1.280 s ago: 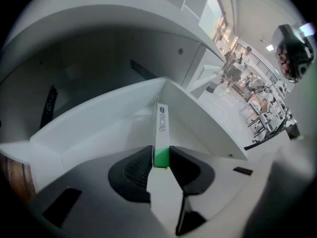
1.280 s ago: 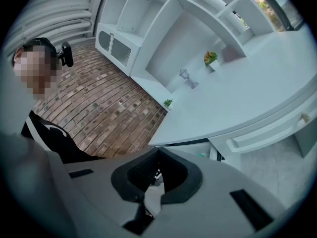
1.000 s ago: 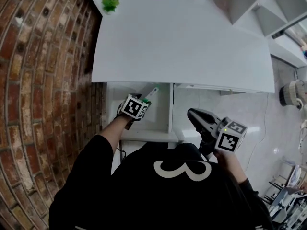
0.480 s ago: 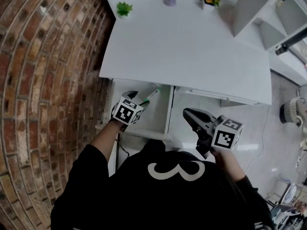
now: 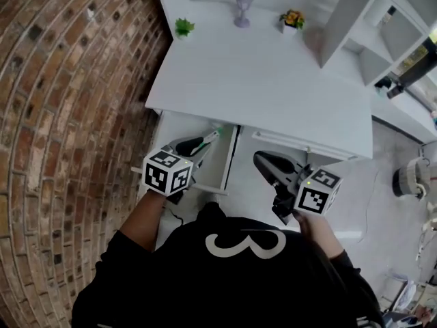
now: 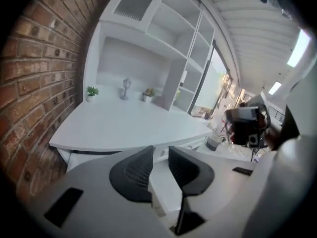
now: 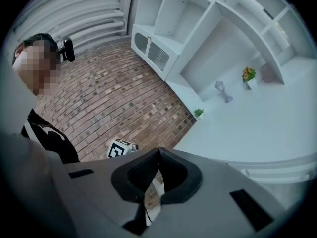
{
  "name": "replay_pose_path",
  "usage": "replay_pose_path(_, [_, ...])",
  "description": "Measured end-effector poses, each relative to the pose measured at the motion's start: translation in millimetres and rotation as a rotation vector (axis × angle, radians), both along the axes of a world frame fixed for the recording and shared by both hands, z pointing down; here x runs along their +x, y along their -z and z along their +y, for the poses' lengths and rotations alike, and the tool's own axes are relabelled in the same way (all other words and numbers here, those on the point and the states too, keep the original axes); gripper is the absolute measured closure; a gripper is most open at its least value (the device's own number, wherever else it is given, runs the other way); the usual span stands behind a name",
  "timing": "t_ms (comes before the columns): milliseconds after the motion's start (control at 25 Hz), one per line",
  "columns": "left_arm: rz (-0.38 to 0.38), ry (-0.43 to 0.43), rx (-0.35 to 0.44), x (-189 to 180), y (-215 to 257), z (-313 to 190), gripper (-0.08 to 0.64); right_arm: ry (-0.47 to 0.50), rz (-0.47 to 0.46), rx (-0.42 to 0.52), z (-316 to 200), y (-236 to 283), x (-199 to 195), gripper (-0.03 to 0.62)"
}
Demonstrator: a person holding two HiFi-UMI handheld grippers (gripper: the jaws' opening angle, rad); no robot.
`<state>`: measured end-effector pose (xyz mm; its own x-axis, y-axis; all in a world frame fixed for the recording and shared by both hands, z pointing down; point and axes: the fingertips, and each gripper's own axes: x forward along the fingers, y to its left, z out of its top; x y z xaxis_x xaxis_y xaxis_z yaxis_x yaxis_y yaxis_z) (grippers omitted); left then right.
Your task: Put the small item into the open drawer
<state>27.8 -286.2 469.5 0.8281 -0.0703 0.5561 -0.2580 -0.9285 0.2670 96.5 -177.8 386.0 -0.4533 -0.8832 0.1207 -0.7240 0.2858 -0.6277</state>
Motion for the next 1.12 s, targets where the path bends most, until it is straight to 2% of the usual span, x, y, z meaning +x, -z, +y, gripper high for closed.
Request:
replay_pose_path(160, [0.195, 0.045, -0.088, 3, 56, 42, 0.551, 0.009, 0.019, 0.045, 24, 18, 4, 0.581])
replay_pose_path(280, [0.299, 0.039, -0.112, 4, 94, 73, 0.555, 0.022, 0.025, 0.076, 39, 29, 3, 0.581])
replay_pose_path(440, [0.390, 0.020, -0.123, 6, 133, 109, 0.557, 0.051, 0.031, 0.119, 55, 43, -4, 0.581])
replay_pose_path(600, [0.430, 0.013, -0.108, 4, 150, 136, 0.557, 0.097, 0.042, 0.160, 69, 52, -14, 0.581])
replay_pose_path(1120, [0.435, 0.054, -0.095, -13, 154, 180, 0.557, 0.157, 0.061, 0.189, 102, 55, -31, 0.583])
